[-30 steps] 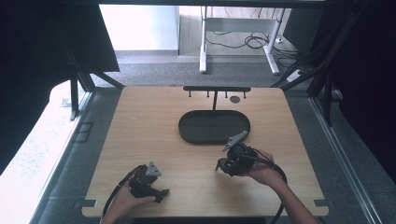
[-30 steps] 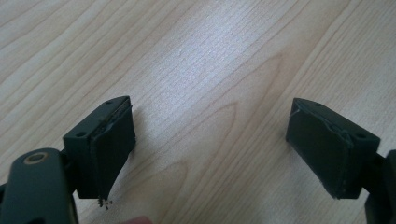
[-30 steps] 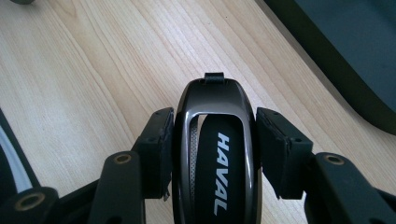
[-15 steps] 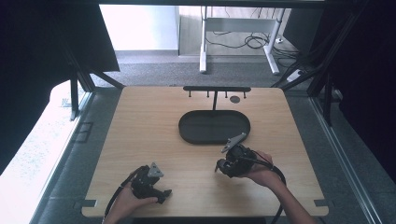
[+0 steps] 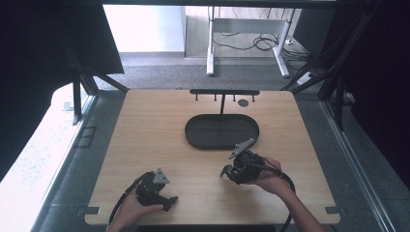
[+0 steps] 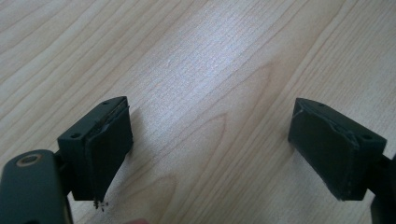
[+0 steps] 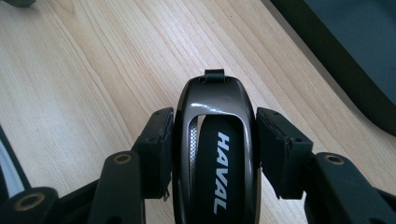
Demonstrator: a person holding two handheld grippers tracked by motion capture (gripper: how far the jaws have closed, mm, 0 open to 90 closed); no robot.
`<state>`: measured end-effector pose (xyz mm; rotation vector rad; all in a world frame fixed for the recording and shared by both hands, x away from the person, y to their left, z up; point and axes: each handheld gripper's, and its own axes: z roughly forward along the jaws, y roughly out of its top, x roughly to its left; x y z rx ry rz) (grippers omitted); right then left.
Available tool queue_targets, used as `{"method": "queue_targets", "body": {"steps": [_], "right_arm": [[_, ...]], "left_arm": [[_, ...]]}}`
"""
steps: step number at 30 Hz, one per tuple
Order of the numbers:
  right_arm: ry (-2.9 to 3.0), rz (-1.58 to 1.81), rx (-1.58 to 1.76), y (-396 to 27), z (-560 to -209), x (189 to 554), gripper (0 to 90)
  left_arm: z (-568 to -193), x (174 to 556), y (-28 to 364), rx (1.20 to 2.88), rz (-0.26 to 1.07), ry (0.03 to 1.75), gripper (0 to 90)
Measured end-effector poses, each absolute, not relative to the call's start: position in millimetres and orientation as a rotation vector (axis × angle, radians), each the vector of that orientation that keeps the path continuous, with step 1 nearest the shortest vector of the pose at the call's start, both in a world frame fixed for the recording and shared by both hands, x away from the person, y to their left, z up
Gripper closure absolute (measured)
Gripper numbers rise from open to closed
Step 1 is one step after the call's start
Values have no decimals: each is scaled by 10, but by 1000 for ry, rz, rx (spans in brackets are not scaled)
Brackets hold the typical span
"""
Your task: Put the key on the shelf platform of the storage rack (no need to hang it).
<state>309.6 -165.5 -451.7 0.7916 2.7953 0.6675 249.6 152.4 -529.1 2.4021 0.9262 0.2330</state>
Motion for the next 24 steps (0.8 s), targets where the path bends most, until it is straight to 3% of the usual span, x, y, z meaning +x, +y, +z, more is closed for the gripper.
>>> {"method": "queue_targets", "body": {"steps": [12,24], "right_arm": [[2813,653,799,-1630,-4670,3087,491],[2790,708,846,-1671,-4558,3145,493]], "left_arm": [[-5299,2493,1507,2394,234,918,130],[-5301,2491,1503,2391,235,918,130]]}}
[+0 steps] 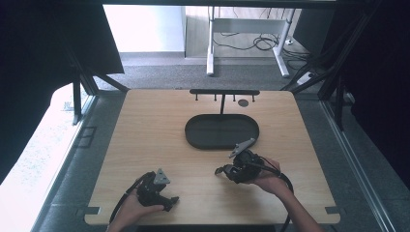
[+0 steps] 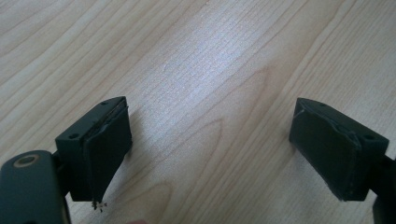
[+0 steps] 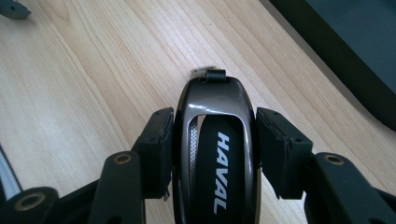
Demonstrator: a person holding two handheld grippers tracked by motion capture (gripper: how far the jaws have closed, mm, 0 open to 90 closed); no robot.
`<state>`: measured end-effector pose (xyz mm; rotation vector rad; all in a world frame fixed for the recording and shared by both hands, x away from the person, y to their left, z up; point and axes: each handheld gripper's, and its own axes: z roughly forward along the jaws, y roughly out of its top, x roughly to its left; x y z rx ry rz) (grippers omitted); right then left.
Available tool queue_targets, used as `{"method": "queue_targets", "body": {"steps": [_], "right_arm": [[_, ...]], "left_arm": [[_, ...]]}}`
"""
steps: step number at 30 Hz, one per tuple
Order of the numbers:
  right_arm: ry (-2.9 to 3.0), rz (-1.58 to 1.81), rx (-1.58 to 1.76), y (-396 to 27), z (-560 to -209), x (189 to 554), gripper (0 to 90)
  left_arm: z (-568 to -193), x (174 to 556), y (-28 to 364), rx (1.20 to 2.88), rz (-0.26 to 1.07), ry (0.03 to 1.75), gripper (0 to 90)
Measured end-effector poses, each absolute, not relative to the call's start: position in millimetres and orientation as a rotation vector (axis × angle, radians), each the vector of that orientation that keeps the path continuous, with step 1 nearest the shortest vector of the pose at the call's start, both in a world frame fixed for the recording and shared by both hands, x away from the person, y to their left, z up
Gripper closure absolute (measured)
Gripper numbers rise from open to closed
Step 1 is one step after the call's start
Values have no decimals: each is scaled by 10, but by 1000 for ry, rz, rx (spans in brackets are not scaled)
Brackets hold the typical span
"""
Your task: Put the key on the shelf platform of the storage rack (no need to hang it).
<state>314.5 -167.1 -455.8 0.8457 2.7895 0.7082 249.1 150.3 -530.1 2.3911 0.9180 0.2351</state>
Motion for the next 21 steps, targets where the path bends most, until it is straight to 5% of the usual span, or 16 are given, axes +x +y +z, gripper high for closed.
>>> {"method": "queue_targets", "body": {"steps": [21], "right_arm": [[2770,799,831,-1661,-4187,3344,494]], "left_arm": [[-5298,2491,1501,2393,234,920,130]]}}
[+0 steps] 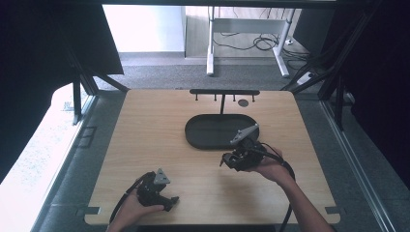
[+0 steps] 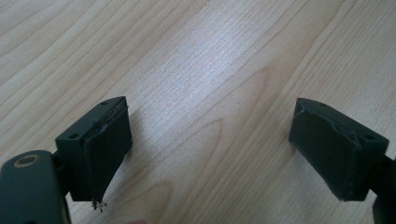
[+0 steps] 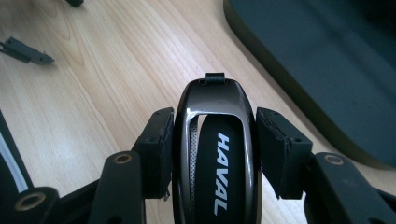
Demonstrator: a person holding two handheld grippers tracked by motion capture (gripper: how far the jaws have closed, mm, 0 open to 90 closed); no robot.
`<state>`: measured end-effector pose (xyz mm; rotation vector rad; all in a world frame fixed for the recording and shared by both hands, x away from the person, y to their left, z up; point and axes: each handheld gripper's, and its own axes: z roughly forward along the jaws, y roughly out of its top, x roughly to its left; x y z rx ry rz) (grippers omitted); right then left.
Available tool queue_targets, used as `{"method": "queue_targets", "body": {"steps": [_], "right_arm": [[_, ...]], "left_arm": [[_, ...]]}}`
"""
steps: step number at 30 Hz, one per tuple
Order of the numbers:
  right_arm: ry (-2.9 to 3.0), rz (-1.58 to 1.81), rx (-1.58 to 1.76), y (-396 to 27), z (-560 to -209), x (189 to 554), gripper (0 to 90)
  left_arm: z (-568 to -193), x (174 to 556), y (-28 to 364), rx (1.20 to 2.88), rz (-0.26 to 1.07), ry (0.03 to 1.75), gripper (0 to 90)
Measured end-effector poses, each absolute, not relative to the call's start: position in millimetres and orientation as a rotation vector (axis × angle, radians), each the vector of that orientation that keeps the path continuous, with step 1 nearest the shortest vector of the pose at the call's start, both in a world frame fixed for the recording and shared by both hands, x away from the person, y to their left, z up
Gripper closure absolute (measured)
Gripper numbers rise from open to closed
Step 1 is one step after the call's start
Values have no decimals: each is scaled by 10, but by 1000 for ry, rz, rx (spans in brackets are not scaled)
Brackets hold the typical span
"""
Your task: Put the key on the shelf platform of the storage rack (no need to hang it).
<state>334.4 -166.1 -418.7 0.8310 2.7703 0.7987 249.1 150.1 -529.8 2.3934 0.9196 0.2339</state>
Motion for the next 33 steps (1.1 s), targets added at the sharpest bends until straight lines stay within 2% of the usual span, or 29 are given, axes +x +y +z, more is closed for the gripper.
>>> {"method": "queue_targets", "body": {"steps": [15,33], "right_arm": [[2751,815,766,-1432,-3927,3645,494],[2755,835,781,-1327,-3995,4076,494]], "left_arm": [[-5287,2485,1479,2402,233,917,145],[-5154,2481,1571,2303,280,961,149]]}}
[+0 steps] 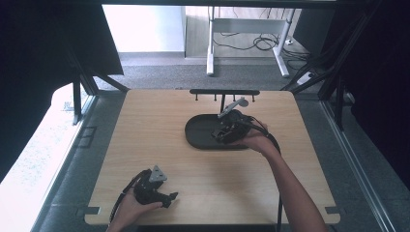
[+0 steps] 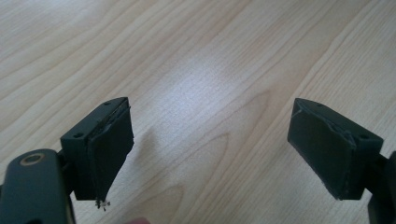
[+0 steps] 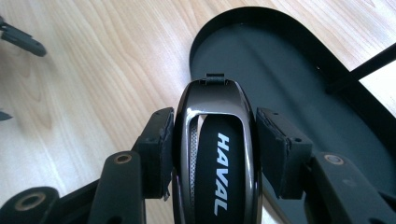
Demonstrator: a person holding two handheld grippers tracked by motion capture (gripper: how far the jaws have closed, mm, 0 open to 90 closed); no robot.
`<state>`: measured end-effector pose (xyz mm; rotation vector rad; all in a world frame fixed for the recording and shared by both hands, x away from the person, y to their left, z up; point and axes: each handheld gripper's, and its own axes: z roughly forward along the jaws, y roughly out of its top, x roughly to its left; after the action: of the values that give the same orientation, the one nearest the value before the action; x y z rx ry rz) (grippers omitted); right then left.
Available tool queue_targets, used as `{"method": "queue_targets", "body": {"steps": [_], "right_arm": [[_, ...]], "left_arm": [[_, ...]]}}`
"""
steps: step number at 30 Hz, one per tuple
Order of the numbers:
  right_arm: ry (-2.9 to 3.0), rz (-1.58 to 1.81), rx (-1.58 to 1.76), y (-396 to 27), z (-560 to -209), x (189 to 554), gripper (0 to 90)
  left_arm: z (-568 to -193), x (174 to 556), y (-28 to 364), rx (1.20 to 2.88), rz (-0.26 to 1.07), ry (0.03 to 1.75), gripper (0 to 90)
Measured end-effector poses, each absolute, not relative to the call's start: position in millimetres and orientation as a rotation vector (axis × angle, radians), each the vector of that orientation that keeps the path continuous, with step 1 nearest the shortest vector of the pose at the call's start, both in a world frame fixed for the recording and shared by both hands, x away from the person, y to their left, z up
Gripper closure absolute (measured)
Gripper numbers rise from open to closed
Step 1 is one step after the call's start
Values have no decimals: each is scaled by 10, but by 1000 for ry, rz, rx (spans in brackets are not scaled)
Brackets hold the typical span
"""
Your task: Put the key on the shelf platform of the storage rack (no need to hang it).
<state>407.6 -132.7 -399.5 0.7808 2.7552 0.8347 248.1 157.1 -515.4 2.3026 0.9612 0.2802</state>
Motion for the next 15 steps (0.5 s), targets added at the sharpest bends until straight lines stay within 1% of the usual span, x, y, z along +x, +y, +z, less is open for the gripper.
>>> {"method": "queue_targets", "body": {"steps": [5,7,8,12,15], "right_arm": [[2747,822,789,-1312,-4096,4213,494],[2741,825,813,-1304,-4220,4300,493],[2741,825,813,-1304,-4220,4300,493],[2749,796,831,-1299,-4409,4401,493],[2746,775,833,-1302,-4463,4432,493]], "left_arm": [[-5151,2480,1574,2307,276,957,152],[-5149,2476,1568,2315,273,952,152],[-5149,2476,1568,2315,273,952,152],[-5150,2482,1573,2309,273,956,154],[-5152,2480,1566,2318,267,950,154]]}}
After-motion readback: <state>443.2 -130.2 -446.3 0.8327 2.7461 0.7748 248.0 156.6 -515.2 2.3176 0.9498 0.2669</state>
